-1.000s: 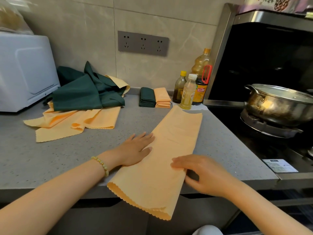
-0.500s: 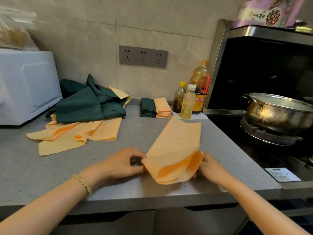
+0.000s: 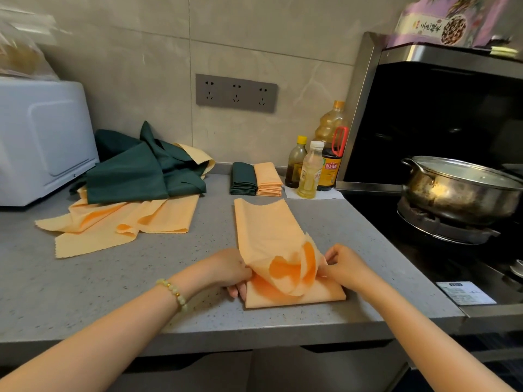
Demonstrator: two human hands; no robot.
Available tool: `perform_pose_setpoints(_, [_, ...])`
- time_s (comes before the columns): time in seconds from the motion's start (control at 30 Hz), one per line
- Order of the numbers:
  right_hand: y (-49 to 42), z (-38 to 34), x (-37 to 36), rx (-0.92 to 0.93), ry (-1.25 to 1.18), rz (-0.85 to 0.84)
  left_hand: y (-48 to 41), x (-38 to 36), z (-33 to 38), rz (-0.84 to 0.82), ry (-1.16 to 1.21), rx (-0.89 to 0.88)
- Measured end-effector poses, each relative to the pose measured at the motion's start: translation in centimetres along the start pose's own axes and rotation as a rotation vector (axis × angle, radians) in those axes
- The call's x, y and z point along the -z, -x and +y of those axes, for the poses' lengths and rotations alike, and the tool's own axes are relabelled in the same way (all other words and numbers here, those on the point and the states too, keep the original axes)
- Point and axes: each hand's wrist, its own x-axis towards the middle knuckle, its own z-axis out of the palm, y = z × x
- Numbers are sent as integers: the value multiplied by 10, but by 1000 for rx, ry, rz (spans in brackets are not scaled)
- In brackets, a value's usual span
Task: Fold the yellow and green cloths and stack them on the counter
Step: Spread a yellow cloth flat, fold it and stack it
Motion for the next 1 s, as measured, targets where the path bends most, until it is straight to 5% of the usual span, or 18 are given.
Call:
perform_pose_setpoints(0.17, [-8,-3,4,0,94,-78,-1,4,6,221,-310,-21])
perform_pose_setpoints(0.3, [-16,-12,6,-12,237,-105,-11,5,11,376,-205,-132])
perform_pose_setpoints(0.5, [-34,-24,3,-38,286,-7,-39,13,3,321,-51,38])
perform_pose_setpoints(1.0, [-56,-3,-24,185,142,251,-53,15,-3,449,-110,58])
